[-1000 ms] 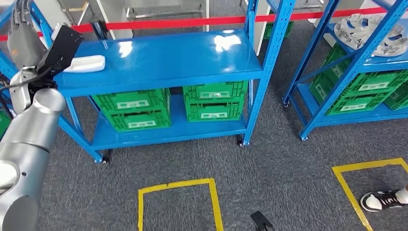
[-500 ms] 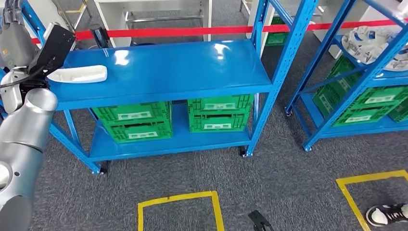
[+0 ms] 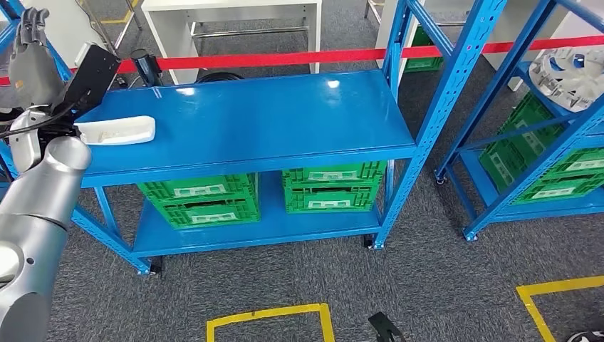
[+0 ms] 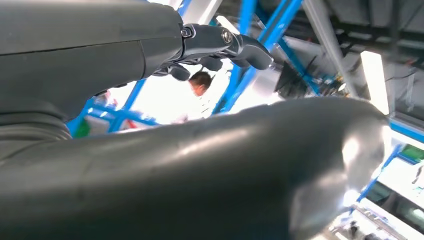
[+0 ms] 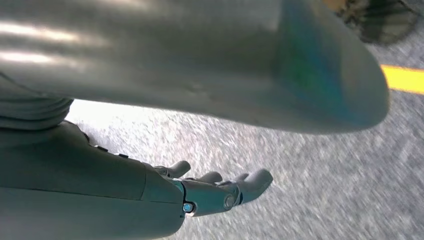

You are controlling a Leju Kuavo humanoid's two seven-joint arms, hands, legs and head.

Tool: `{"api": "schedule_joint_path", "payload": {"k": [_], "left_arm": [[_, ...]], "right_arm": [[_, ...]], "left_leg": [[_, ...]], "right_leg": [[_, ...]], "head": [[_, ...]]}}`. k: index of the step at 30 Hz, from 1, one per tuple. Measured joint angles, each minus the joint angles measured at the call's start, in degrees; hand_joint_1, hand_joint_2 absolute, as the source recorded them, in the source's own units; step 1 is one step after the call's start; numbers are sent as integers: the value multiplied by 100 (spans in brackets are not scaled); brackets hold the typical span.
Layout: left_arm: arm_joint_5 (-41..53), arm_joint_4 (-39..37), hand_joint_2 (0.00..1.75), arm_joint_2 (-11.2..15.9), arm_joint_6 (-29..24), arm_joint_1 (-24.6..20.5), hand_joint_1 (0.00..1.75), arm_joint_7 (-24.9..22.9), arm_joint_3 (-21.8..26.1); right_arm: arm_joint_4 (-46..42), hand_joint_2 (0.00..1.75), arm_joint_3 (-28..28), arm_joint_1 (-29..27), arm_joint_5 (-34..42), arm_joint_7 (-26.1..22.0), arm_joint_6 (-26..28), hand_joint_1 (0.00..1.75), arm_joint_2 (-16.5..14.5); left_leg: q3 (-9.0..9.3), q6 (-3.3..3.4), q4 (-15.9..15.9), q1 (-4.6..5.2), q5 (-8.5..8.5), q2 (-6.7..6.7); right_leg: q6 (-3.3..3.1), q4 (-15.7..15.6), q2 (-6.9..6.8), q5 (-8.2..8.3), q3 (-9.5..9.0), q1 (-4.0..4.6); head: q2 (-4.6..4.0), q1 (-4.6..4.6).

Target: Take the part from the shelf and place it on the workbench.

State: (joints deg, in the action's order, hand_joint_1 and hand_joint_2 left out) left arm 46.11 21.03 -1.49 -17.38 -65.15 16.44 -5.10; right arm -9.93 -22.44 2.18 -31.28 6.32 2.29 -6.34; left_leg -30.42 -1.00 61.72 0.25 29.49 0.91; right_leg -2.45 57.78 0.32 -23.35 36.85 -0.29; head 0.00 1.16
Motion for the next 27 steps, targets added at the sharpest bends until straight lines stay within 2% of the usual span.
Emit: {"api": "schedule_joint_path", "payload": {"k": [1, 2, 4, 5, 6, 7, 9, 10, 11, 14, 15, 16, 18, 19, 20, 21, 22, 24, 25, 26, 27], "left_arm": [[-16, 2, 0, 27, 7, 14, 0, -4, -2], [-38, -2, 0, 55, 16, 37, 0, -7, -3], [-79, -8, 0, 118, 35, 123, 0, -13, -4], [-87, -9, 0, 147, 37, 170, 0, -12, -5], [-91, -9, 0, 173, 36, 206, 0, -11, -7], [-89, -9, 0, 199, 35, 230, 0, -9, -8], [-88, -16, 0, 258, 34, 255, 0, -10, -9], [-88, -19, 0, 285, 35, 266, 0, -18, -11], [-89, -16, 0, 305, 37, 280, 0, -28, -14], [-91, 1, 0, 328, 73, 294, 0, -81, -27], [-92, 1, 0, 332, 93, 286, 0, -104, -31], [-92, 2, 0, 336, 113, 282, 0, -124, -34], [-93, -2, 0, 340, 137, 290, 0, -141, -37], [-94, -4, 0, 340, 145, 305, 0, -143, -38], [-95, -7, 0, 340, 150, 322, 0, -143, -39], [-96, -7, 0, 341, 154, 333, 0, -141, -39], [-97, -7, 0, 341, 157, 338, 0, -140, -39], [-97, -11, 0, 340, 167, 340, 0, -136, -41], [-97, -15, 0, 338, 174, 338, 0, -136, -42], [-97, -18, 0, 337, 182, 338, 0, -136, -43], [-97, -20, 0, 337, 188, 336, 0, -135, -43]], "right_arm": [[-1, 0, -2, 5, 0, 0, 1, 0, 1], [-1, 0, -3, 9, 1, -1, 2, 0, 2], [0, 0, -6, 3, 1, 0, 3, 0, 2], [1, 0, -7, -7, 1, 1, 3, 0, 2], [1, 0, -8, -15, 0, 3, 3, 0, 2], [1, 0, -8, -19, -1, 4, 3, 0, 2], [2, 0, -11, -17, -2, 4, 3, 0, 3], [2, 0, -15, -10, -2, 5, 3, 0, 3], [3, 0, -19, -8, -2, 4, 3, 0, 4], [3, 0, -34, 1, -1, 2, 2, 0, 10], [3, 0, -40, 9, 0, 3, 2, 0, 13], [3, 0, -46, 19, 2, 3, 1, 0, 15], [3, 0, -58, 26, 7, 10, 1, 0, 15], [3, 0, -67, 22, 8, 16, 1, 0, 15], [3, 0, -75, 16, 9, 21, 1, 0, 16], [3, 0, -84, 8, 9, 25, 1, 0, 18], [3, 0, -90, 3, 9, 27, 1, 0, 22], [3, 0, -96, -7, 13, 30, 2, 0, 37], [3, 0, -97, -8, 14, 32, 3, 0, 43], [3, 0, -98, -11, 15, 36, 3, 0, 47], [3, 0, -99, -13, 15, 40, 3, 0, 49]], "left_leg": [[-199, -29, 325, -9, 13, -17], [-445, -56, 691, -18, 97, -30], [-902, -88, 1188, -36, 452, -39], [-1033, -90, 1213, -40, 588, -44], [-1085, -83, 1080, -42, 595, -48], [-1069, -71, 786, -42, 416, -53], [-970, -33, 54, -32, -274, -64], [-915, -10, -209, -20, -532, -69], [-878, 14, -351, -12, -661, -72], [-677, 119, -421, -32, -676, -65], [-604, 160, -428, -41, -682, -66], [-546, 192, -428, -43, -661, -67], [-479, 231, -424, -33, -570, -56], [-442, 237, -420, -29, -521, -45], [-394, 237, -415, -25, -469, -33], [-336, 234, -409, -21, -416, -26], [-271, 228, -404, -17, -359, -22], [-158, 201, -397, -6, -249, -22], [-116, 173, -401, 1, -204, -16], [-83, 142, -405, 7, -173, -8], [-54, 101, -391, 14, -168, 2]], "right_leg": [[-29, -6, 1, -48, -72, -6], [-49, -8, 6, -108, -141, -8], [-56, -10, 23, -248, -295, -10], [-53, -10, 35, -325, -388, -11], [-47, -10, 44, -401, -485, -11], [-39, -10, 51, -481, -588, -10], [-9, -2, 68, -636, -748, -1], [22, -2, 77, -722, -813, 8], [59, 7, 84, -779, -882, 20], [152, 153, 70, -817, -1000, 39], [176, 344, 56, -823, -912, 36], [204, 633, 40, -882, -743, 30], [252, 1325, 19, -1166, -230, 22], [262, 1555, 18, -1321, 2, 21], [260, 1617, 17, -1393, 157, 22], [246, 1481, 16, -1320, 213, 24], [223, 1179, 14, -1109, 181, 30], [149, 432, -4, -523, 19, 60], [115, 195, -5, -354, -43, 79], [87, 68, -5, -253, -82, 92], [68, 52, 0, -258, -105, 96]], "head": [[0, -2], [0, -6], [0, -8], [0, -8], [0, -8], [0, -8], [0, -9], [0, -9], [0, -11], [0, 2], [0, 10], [0, 11], [0, 16], [0, 17], [0, 19], [0, 19], [0, 20], [0, 19], [0, 23], [0, 27], [0, 31]]}}
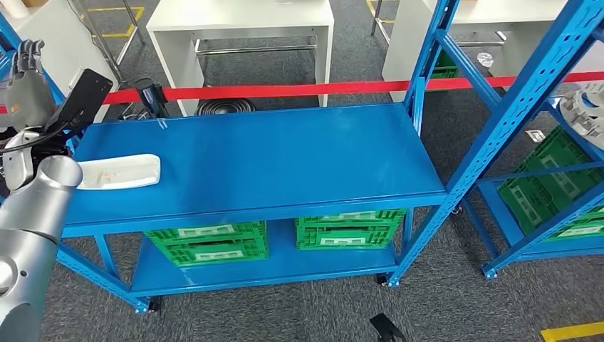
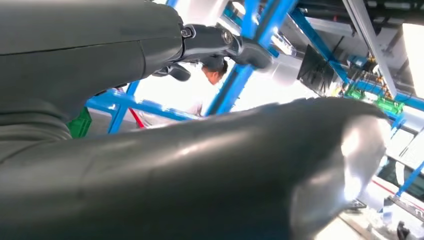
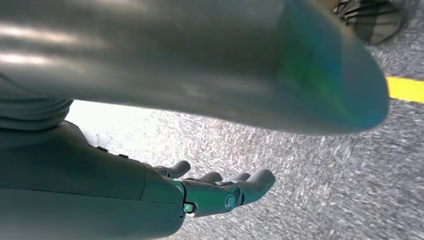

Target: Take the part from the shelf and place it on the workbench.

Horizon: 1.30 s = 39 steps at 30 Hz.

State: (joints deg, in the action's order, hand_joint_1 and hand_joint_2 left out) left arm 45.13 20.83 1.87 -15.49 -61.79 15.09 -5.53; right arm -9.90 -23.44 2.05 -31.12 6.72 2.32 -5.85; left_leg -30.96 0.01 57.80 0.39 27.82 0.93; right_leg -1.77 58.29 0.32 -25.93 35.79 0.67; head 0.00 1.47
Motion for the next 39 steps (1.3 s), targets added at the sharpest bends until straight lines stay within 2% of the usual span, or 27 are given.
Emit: {"api": "schedule_joint_path", "payload": {"k": [2, 3, 5, 7, 8, 9, 10, 11, 12, 14, 17, 19, 20, 21, 23, 24, 25, 26, 28, 30, 33, 36, 39], "left_arm": [[-12, 10, 0, 2, 26, -3, 0, 1, 0], [-50, 14, 0, 3, 79, -10, 0, 1, 0], [-186, 11, 0, 8, 286, -15, 0, -3, 0], [-356, -15, 0, 22, 587, -1, 0, -3, 0], [-437, -30, 44, 34, 745, 12, 0, 1, 0], [-517, -40, 87, 50, 915, 21, 0, 14, 1], [-595, -46, 131, 69, 1074, 28, 0, 39, 2], [-664, -48, 175, 93, 1209, 39, 0, 75, 3], [-723, -49, 175, 119, 1322, 58, 0, 120, 4], [-776, -43, 175, 169, 1433, 125, 0, 190, 5], [-697, 12, 175, 221, 1409, 248, 0, 213, 4], [-622, 45, 175, 239, 1375, 271, 0, 199, 2], [-609, 60, 175, 243, 1367, 272, 0, 193, 1], [-602, 69, 175, 246, 1360, 275, 0, 191, -1], [-601, 77, 175, 250, 1352, 295, 0, 187, -2], [-601, 76, 175, 250, 1352, 313, 0, 185, -2], [-601, 77, 175, 250, 1352, 330, 0, 182, -2], [-601, 78, 175, 251, 1352, 341, 0, 180, -2], [-592, 87, 175, 252, 1354, 347, 0, 174, -3], [-546, 93, 175, 264, 1399, 341, 0, 152, -23], [-533, 74, 175, 335, 1818, 338, 0, 225, -105], [-696, 40, 175, 454, 2430, 362, 0, 549, -163], [-962, 23, 175, 552, 2776, 406, 0, 904, -173]], "right_arm": [[0, 0, -3, -1, 0, 4, 1, 0, -1], [0, 0, -6, 1, 0, 4, 1, 0, 0], [0, 0, -15, 10, 0, 2, 0, 0, 1], [0, 0, -29, 13, 0, 2, -3, 0, 0], [0, 0, -35, 9, 0, 2, -7, 0, -1], [0, 0, -40, 4, 0, 2, -11, 0, -1], [0, 0, -45, 1, 0, 2, -15, 0, -2], [0, 0, -51, -1, 0, -1, -19, 0, -2], [0, 0, -61, 0, 1, -3, -20, 0, -2], [0, 0, -91, 1, 6, -4, -25, 0, -2], [0, 0, -136, -5, 13, 6, -34, 0, 0], [0, 0, -151, -2, 13, 7, -34, 0, 4], [0, 0, -154, 0, 13, 7, -34, 0, 5], [0, 0, -156, 2, 13, 6, -34, 0, 4], [0, 0, -162, 3, 13, 8, -35, 0, 3], [0, 0, -166, 1, 13, 9, -35, 0, 3], [0, 0, -170, -1, 13, 10, -35, 0, 3], [0, 0, -174, -2, 13, 11, -35, 0, 4], [0, 0, -178, -1, 13, 13, -35, 0, 5], [0, 0, -180, 5, 13, 13, -36, 0, 5], [0, 0, -185, 8, 7, 12, -45, 0, -3], [0, 0, -204, 8, 0, -6, -64, 0, -5], [0, 0, -238, -3, -1, -32, -91, 0, -6]], "left_leg": [[-17, -68, 111, 3, -19, 5], [-98, -101, 281, 1, -40, -1], [-435, -152, 847, -18, 31, -21], [-875, -201, 1443, -45, 344, -33], [-1035, -223, 1575, -59, 492, -40], [-1105, -236, 1517, -69, 517, -47], [-1081, -243, 1273, -77, 376, -54], [-990, -244, 898, -84, 90, -60], [-890, -236, 494, -88, -233, -66], [-751, -188, 25, -79, -584, -79], [-715, -80, 7, -74, -621, -70], [-682, -23, -4, -101, -599, -65], [-665, 4, -8, -108, -585, -66], [-651, 31, -8, -105, -564, -66], [-631, 65, -1, -96, -518, -62], [-619, 70, 7, -90, -493, -57], [-603, 68, 20, -87, -466, -51], [-582, 62, 34, -85, -439, -46], [-532, 37, 63, -80, -381, -41], [-517, -8, 80, -62, -346, -35], [-514, -15, 65, -40, -337, -34], [-477, -39, 20, -37, -344, -55], [-455, -53, -8, -37, -349, -68]], "right_leg": [[-57, -52, 4, 51, -104, -28], [-87, -70, 2, 52, -158, -44], [-134, -101, -1, 22, -256, -69], [-146, -107, 8, -41, -334, -87], [-139, -106, 15, -84, -378, -96], [-129, -102, 23, -132, -425, -104], [-116, -94, 30, -183, -477, -112], [-100, -86, 35, -238, -530, -118], [-77, -65, 41, -296, -580, -117], [-11, -39, 59, -393, -613, -110], [104, -38, 66, -496, -634, -100], [154, 55, 52, -578, -621, -100], [174, 210, 42, -657, -549, -108], [195, 512, 28, -784, -386, -112], [228, 1310, 13, -1054, 101, -118], [234, 1612, 10, -1100, 325, -119], [229, 1659, 9, -1002, 432, -118], [215, 1490, 9, -807, 428, -116], [161, 705, 0, -300, 168, -103], [109, 159, -9, -67, -47, -80], [101, 55, -2, -51, -83, -75], [74, 53, 27, -52, -84, -74], [53, 54, 41, -57, -85, -75]], "head": [[0, 5], [0, -3], [0, -14], [0, -16], [0, -19], [0, -19], [0, -18], [0, -19], [0, -19], [0, -20], [0, -17], [0, -12], [0, -7], [0, 0], [0, 8], [0, 8], [0, 9], [0, 9], [0, 7], [0, 4], [0, 3], [0, 3], [0, 2]]}}
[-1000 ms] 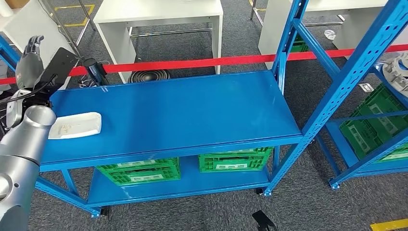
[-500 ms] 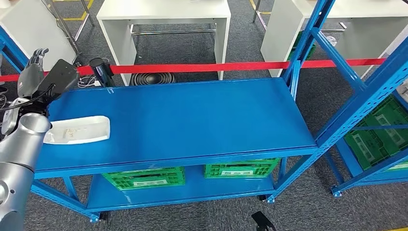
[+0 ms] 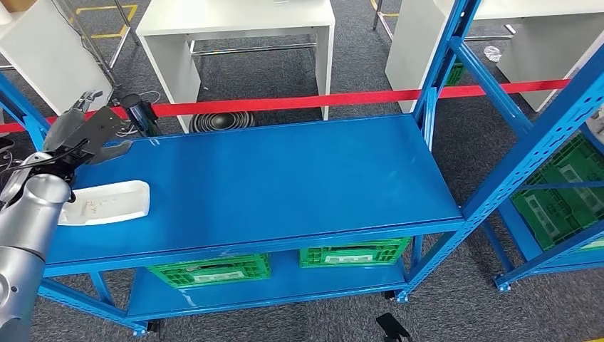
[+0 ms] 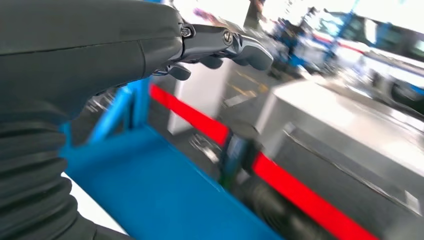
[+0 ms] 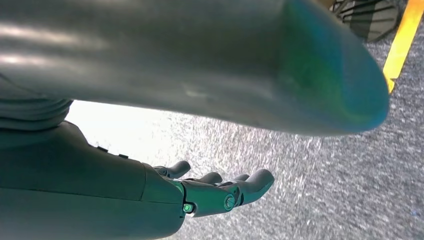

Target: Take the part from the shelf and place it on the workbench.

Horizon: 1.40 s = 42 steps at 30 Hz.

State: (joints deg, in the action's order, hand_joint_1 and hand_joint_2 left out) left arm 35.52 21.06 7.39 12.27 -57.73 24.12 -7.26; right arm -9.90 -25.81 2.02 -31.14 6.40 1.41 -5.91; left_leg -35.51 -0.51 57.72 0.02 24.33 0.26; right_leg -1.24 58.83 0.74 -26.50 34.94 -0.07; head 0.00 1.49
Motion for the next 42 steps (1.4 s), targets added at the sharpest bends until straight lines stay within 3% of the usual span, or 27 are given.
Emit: {"api": "schedule_joint_path", "payload": {"k": [5, 8, 21, 27, 37, 42], "left_arm": [[-765, 1, 175, 233, 1238, 229, 0, 957, 8], [-1075, 23, 175, 348, 1800, 363, 0, 1264, 38], [-1490, 154, 175, 574, 2536, 550, 0, 1616, 42], [-1179, 209, 175, 700, 2196, 642, 0, 1589, -54], [-364, 88, 175, 894, 1306, 725, 0, 1105, -840], [-201, 31, 175, 895, 1182, 745, 0, 908, -1146]], "right_arm": [[0, 0, -42, -4, -34, -42, -30, 0, -1], [0, 0, -49, -5, -56, -45, -36, 0, 1], [0, 0, -135, -1, -42, -40, -27, 0, 1], [0, 0, -192, -2, -46, -38, -33, 0, 1], [0, 0, -263, -1, -65, -41, -35, 0, 1], [0, 0, -328, -2, -64, -37, -27, 0, 1]], "left_leg": [[22, -54, -34, 0, -6, 0], [23, -59, -35, -1, -6, 1], [23, -71, -31, 1, -2, 2], [24, -71, -30, 3, -2, 3], [25, -71, -30, 3, -2, 4], [24, -71, -30, 4, -1, 4]], "right_leg": [[-34, 3, -1, -15, -5, 2], [-41, 4, -3, -18, -5, 3], [-41, -4, -10, -19, -19, -4], [-41, -5, -10, -18, -20, -3], [-42, -5, -11, -19, -20, -2], [-41, -5, -11, -19, -20, -3]], "head": [[0, 0], [0, 0], [0, 2], [0, 1], [0, 1], [0, 2]]}}
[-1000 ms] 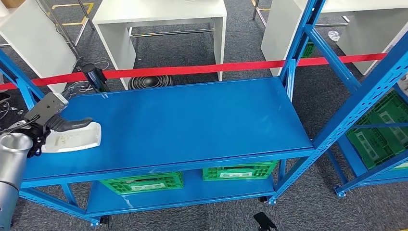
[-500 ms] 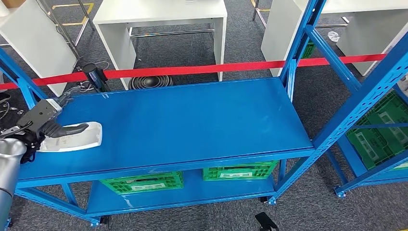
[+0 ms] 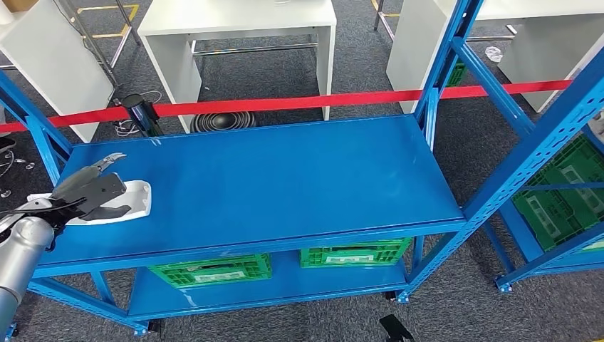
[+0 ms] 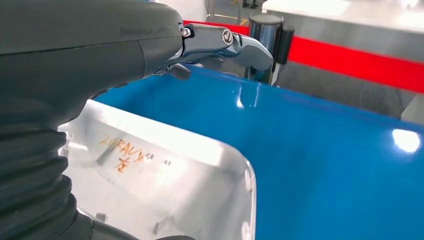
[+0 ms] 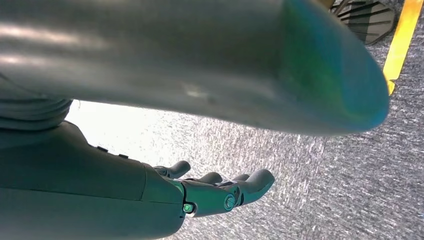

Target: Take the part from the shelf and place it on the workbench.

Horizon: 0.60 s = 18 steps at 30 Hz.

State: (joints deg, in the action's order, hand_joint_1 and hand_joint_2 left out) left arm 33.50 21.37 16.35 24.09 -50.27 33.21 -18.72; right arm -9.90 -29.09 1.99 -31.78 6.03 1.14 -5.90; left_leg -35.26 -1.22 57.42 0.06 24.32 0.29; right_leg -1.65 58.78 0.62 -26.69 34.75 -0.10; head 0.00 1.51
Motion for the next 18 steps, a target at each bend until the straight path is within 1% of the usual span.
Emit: {"api": "schedule_joint_path", "payload": {"k": [6, 12, 18], "left_arm": [[-49, -54, 175, 0, 87, -1, 0, -12, -136], [-353, -74, 175, -13, 140, 0, 0, 105, -147], [-386, -81, 175, -26, 140, 0, 0, 124, -147]], "right_arm": [[0, 0, -28, 0, 5, 15, 6, 0, 0], [0, 0, -54, -1, 17, 31, 10, 0, 0], [0, 0, -81, -2, 24, 30, 11, 0, 0]], "left_leg": [[0, 0, 0, 0, 0, -1], [1, 0, 0, 0, 0, 0], [1, 0, 0, 0, 0, -1]], "right_leg": [[0, 0, 0, 0, 0, 0], [0, 0, 0, 0, 0, 0], [0, 0, 0, 0, 0, 0]], "head": [[0, -1], [0, -1], [0, 0]]}}
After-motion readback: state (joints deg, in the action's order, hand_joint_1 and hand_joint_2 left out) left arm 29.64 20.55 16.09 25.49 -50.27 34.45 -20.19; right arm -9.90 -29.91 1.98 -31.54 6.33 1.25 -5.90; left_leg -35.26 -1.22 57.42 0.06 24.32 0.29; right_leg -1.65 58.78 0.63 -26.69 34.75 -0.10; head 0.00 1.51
